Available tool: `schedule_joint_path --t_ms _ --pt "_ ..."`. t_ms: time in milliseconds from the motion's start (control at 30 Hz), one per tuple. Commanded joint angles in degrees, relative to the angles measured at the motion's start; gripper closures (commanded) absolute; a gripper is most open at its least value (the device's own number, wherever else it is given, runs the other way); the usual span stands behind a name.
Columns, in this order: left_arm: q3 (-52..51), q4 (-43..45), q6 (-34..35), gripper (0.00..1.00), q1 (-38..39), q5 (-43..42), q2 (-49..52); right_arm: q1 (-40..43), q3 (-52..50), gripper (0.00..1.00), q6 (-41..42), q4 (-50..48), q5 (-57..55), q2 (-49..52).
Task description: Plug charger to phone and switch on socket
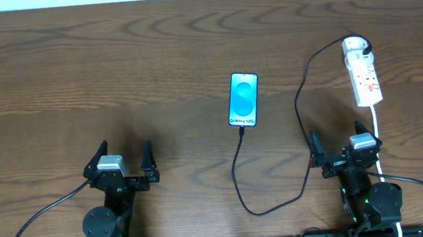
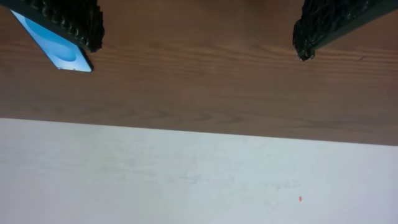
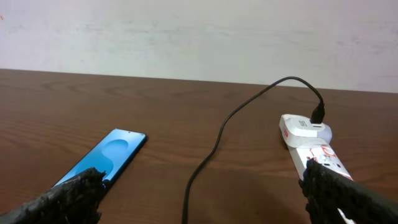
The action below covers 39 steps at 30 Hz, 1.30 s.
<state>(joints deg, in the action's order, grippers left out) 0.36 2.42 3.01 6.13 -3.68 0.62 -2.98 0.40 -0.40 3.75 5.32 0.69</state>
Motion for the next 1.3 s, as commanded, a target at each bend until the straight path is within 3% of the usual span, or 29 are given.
schedule_joint_path --t_ms 0,100,467,700,1267 --pt "-0.13 -1.62 0.33 0.02 -0.79 1.38 -0.57 -0.44 -0.09 0.01 0.79 0.31 -0.46 -0.35" --pt "-0.13 -6.80 0.39 0.02 -0.94 1.40 -0.57 -0.44 -0.09 0.01 0.76 0.31 -0.48 -0.35" --pt "-0.13 -6.67 0.00 0.02 -0.96 2.23 -0.57 -0.44 -0.09 0.01 0.76 0.31 -0.46 -0.35" --pt "-0.13 -6.69 -6.43 0.02 -0.96 2.54 -0.57 -0.44 -0.09 0.01 0.76 0.31 -0.46 -0.35" --pt "-0.15 -6.88 -6.36 0.02 -0.98 4.44 -0.57 -0.44 -0.09 0.01 0.76 0.31 -0.46 -0.35"
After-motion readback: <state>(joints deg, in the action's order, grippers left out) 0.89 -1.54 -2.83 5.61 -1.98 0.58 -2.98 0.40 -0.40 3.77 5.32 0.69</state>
